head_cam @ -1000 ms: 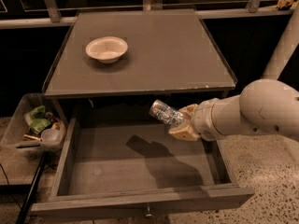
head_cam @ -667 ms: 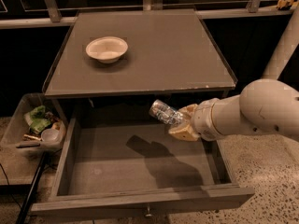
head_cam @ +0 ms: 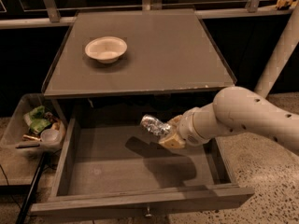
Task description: Place redbull can into top drawer
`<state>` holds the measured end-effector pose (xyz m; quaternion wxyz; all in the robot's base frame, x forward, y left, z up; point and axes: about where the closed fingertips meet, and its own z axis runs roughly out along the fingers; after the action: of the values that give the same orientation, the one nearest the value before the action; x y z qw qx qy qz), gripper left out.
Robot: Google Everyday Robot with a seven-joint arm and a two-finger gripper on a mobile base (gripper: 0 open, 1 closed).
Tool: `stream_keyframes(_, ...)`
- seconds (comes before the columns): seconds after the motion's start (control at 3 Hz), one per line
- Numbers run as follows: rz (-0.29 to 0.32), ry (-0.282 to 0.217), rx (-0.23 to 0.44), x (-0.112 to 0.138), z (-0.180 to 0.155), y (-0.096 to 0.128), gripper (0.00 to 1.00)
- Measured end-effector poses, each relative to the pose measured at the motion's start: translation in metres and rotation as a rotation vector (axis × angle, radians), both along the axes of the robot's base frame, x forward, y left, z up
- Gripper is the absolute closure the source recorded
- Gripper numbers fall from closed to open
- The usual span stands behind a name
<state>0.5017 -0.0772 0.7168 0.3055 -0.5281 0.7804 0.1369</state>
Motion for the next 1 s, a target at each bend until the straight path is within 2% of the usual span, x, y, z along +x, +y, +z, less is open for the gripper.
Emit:
stream_keyframes(0.33,0.012,0.048,-0.004,0.006,-0.032,0.008,1.00)
stream_keyframes(1.0,0.033,0.107,-0.002,0.004,-0.081,0.021,1.00)
